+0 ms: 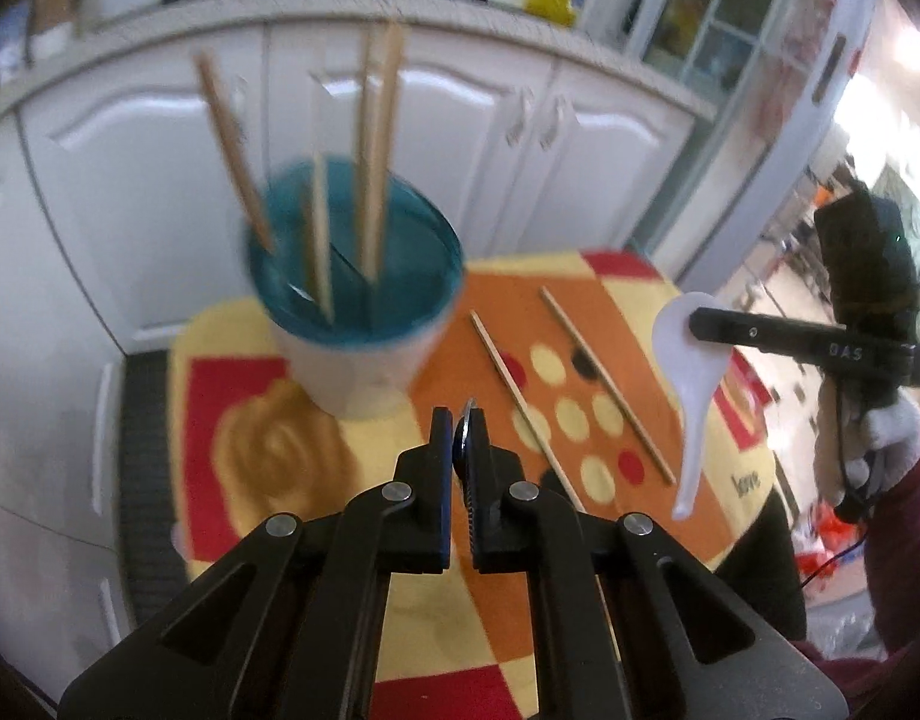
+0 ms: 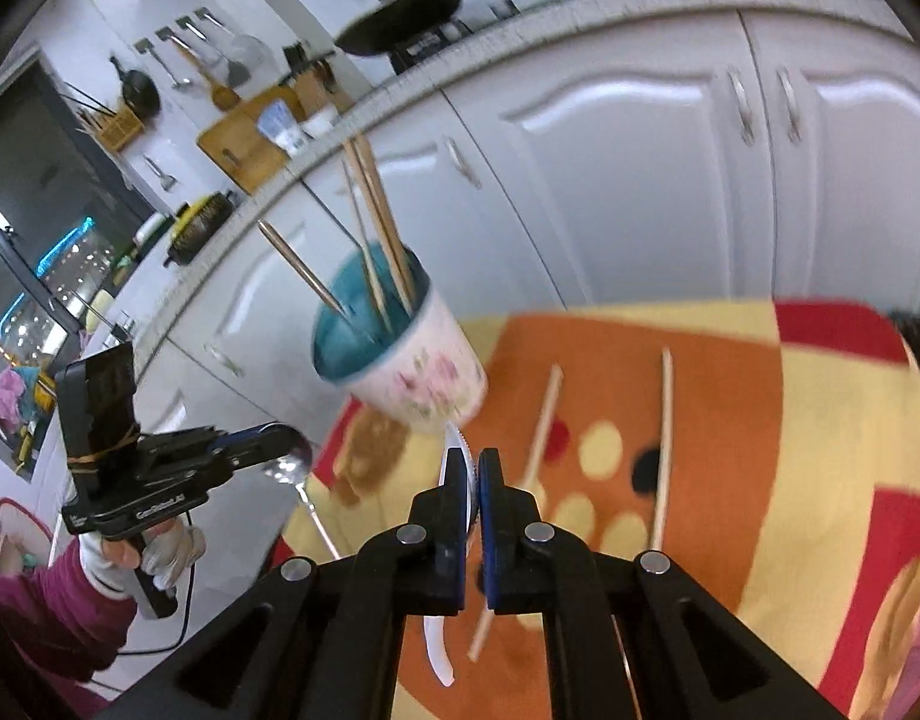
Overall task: Organize utensils
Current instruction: 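Carry both spoons over the floral cup and open both grippers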
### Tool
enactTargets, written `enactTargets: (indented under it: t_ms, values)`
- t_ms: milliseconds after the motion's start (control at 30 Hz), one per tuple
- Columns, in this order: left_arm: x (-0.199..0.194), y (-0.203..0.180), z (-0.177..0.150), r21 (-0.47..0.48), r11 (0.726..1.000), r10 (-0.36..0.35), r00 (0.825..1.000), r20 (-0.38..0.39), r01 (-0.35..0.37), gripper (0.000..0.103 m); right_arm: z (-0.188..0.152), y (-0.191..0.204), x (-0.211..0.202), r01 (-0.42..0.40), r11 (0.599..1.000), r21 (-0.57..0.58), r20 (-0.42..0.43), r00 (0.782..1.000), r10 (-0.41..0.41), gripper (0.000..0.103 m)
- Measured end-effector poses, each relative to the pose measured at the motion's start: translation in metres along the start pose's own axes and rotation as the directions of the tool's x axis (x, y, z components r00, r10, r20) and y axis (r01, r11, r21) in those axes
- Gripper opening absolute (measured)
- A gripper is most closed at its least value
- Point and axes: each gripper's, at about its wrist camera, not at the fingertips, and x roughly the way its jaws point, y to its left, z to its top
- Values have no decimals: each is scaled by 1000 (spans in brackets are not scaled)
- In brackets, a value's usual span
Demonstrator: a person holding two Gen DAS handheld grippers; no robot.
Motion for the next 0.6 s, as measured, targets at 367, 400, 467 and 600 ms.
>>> enactTargets:
  t_ms: [367,400,467,600]
  values:
    - [-67,34,52,-74,988,149,967,206,-137,2,69,53,10,-11,996,-92,124,992,22,4]
    - [-72,36,57,-77,985,170,959,226,-156,2,75,56,11,-11,995,-96,135,991,24,4]
    - [-76,38,67,-82,973,230,937,262,-215,2,85,60,16,-5,995,-98,155,988,21,4]
    - [-76,41,85,-81,942,335,885,324,-326,2,107,67,34,11,995,-95,192,981,7,4]
